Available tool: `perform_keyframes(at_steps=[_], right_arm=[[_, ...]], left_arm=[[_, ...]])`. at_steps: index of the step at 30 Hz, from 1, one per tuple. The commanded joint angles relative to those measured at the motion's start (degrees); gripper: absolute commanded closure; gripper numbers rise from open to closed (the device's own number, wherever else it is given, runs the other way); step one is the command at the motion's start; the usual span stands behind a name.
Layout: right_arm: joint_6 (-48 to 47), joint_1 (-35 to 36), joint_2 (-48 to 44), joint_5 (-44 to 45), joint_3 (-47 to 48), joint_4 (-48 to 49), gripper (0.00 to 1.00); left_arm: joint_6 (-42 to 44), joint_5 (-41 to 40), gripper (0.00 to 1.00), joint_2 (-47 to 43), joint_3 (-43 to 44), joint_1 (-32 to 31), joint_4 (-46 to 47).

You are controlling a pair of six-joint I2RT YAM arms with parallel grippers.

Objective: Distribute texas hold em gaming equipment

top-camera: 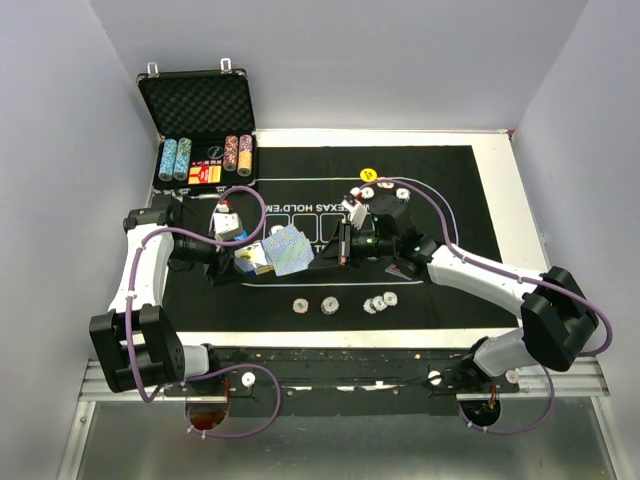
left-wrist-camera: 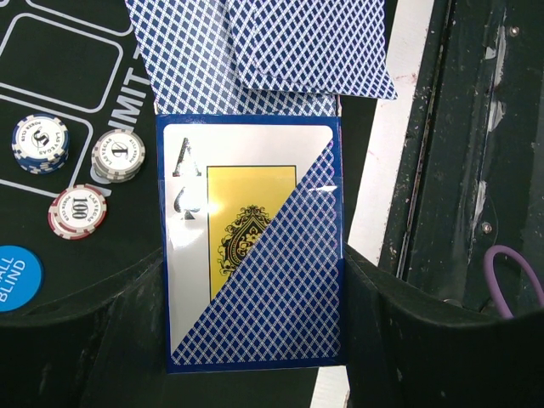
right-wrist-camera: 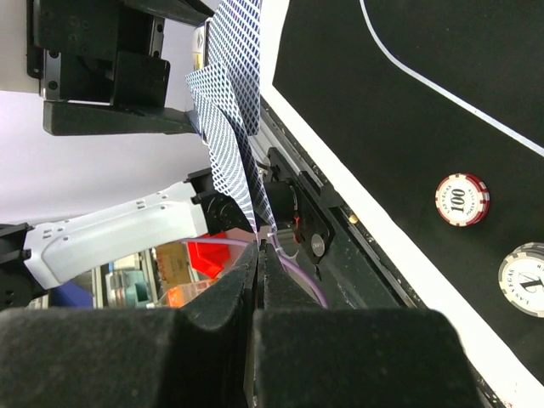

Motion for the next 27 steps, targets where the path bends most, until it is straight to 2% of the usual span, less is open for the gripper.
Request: perform_keyframes(at_steps=[1, 16, 27], right_arm=[[1.5, -0.2, -1.1, -0.1, 0.4, 2.2, 0.93], [4.0, -0.3, -0.8, -2.6, 3.0, 6.2, 0.93], [8.0, -0.3, 2.2, -6.6, 3.6, 12.9, 0.93]], left_arm=[[0.5, 3.0, 0.88, 0.0, 1.4, 0.2, -14.4], [0.5, 2.6, 0.88, 1.0, 1.6, 0.3, -14.7], [0.9, 2.6, 0.88, 0.8, 1.5, 0.3, -15.4]])
